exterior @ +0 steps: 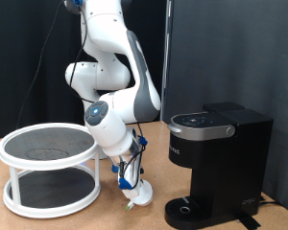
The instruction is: Make a cup of coffee with the keurig machine
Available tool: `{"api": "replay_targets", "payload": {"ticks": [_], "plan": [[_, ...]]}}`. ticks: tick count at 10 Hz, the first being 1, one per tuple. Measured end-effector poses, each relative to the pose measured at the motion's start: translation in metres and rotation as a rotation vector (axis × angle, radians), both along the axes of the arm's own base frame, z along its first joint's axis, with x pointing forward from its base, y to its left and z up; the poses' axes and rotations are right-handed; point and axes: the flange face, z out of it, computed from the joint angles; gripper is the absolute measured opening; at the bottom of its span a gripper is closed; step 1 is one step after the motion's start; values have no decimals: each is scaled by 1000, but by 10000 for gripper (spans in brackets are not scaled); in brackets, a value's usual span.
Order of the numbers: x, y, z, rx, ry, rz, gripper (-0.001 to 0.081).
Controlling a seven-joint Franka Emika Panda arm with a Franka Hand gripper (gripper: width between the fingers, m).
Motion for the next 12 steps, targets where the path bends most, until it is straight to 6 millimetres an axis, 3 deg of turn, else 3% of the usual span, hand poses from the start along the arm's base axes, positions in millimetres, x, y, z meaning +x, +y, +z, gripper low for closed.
{"api": "replay_targets", "payload": {"ticks": [1,2,3,12], "plan": [[0,0,0,0,0,-1,213],[0,-1,1,-1,-2,-2,56],[1,-1,2,-2,-5,-4,18],[3,-5,15,-21,-69,-16,0]]}}
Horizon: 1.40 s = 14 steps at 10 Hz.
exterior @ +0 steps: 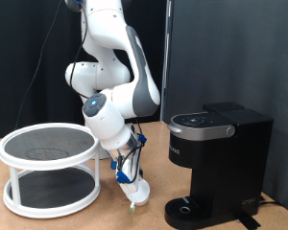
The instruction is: Make a cup of coffee with the keurig machine
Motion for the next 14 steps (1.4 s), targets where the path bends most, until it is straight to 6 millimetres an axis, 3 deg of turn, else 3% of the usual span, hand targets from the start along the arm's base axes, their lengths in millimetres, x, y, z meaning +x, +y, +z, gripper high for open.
{"api": "replay_targets", "payload": {"ticks": [14], "plan": [[-22,15,-14,23,102,85,0]]}}
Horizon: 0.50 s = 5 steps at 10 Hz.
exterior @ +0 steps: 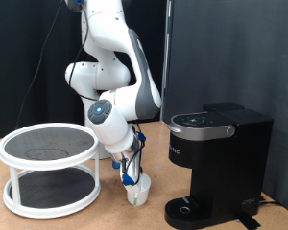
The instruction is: Make a cup of coffee with the keurig machine
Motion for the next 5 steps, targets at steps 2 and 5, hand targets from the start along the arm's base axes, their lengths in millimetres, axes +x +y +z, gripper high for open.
{"api": "replay_targets", "payload": {"ticks": [2,5], "plan": [[-3,1,-1,9,11,13,0],[-16,12,-1,82,61,162,0]]}}
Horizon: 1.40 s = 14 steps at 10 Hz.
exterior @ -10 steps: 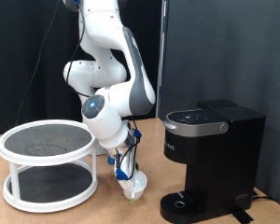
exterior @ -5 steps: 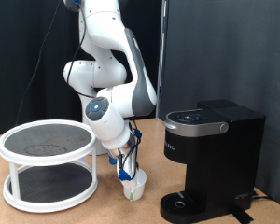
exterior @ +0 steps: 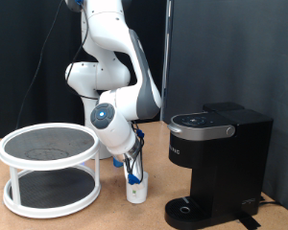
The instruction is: Make a cup of coffee with the keurig machine
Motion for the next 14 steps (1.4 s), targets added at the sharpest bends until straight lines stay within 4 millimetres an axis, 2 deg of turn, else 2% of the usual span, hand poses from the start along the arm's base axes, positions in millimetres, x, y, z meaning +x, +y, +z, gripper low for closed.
{"api": "replay_targets", "payload": {"ticks": [3,5,7,13,14], "plan": [[-14,14,6,7,-38,75,0],[-16,16,10,-72,-217,8,0],[-22,14,18,-129,-332,-50,0],[-23,2,47,-147,-447,-141,0],[-23,2,47,-146,-446,-141,0]]}}
